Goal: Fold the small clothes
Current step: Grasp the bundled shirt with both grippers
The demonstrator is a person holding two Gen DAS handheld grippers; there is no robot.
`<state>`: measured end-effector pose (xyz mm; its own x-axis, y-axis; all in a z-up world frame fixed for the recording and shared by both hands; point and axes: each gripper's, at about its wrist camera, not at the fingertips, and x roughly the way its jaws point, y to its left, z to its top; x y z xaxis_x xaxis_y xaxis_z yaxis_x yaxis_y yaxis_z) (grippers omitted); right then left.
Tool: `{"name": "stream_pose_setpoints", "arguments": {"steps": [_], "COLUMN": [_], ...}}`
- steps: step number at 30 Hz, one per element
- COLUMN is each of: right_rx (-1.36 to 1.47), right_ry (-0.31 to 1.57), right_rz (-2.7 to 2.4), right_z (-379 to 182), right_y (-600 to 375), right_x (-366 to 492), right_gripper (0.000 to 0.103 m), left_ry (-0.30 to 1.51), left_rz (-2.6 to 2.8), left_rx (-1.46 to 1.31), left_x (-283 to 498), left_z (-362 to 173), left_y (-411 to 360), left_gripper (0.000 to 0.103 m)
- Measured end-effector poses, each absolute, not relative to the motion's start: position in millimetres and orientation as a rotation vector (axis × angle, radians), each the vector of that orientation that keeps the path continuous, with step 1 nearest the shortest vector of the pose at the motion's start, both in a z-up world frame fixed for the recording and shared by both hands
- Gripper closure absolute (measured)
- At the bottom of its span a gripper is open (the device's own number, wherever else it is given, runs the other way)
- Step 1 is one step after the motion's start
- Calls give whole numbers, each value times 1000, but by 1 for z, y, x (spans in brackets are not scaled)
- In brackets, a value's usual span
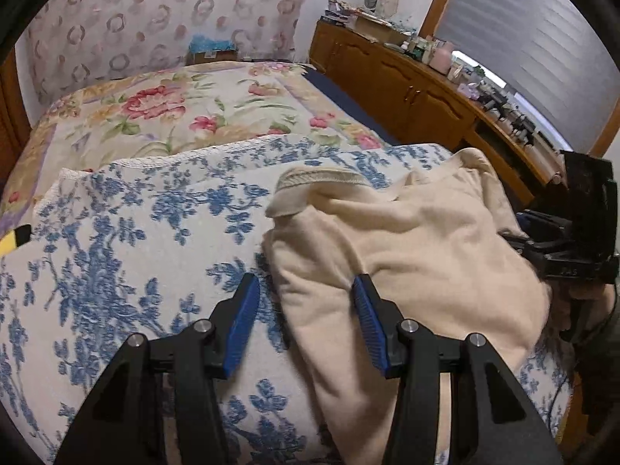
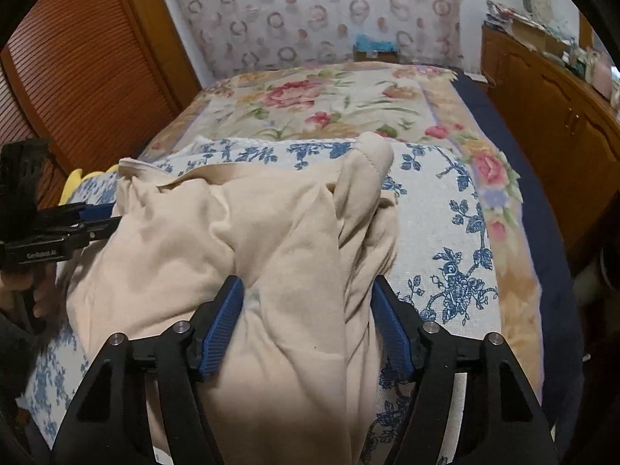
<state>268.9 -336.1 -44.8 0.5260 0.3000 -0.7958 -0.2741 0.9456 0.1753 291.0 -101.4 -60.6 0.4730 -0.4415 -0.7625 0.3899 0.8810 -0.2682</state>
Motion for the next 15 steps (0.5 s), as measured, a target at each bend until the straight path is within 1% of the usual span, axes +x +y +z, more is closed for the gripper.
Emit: {"name": "stream_pose_setpoints", "arguments": {"steps": [1,3,4,5,6,7,8,10,12,15], "right_rx": [26,15,12,5,7,20,28,39,47,28], "right_ry": [954,948,946,944,944,944,941,926,897,863], "right_rz": [347,360,363,357,357,368,373,390,393,390], "right_z": [-45,-46,-46,-47,-47,-47,-46,-42,-37,-28], "right_y": [-336,-333,-333,-333,-335,-337,-338,-342,-344,-339], "right_x": [268,267,267,267,266,267,267,264,260,252], "right_gripper": [39,46,54,65,68,74,82,87,88,89], "left_ry": [951,956,958,958,962,966,967,961,946,891], "left_rz": [-522,-546,-557,-564,-573,-588,-603,-610,-611,-620], "left_rx": [-67,-78,-85,-91,-99,-115,-138,-148,-150,-160], "left_x": [290,291,291,293,293,294,295,295,293,284], "left_z": [-61,-61,-61,-61,-61,-61,-60,-58,-54,-40], "left_y": [-103,-106,-107,-107,-107,-106,-105,-102,-102,-98], "left_gripper": [56,68,69,73,79,84,91,93,96,97]}}
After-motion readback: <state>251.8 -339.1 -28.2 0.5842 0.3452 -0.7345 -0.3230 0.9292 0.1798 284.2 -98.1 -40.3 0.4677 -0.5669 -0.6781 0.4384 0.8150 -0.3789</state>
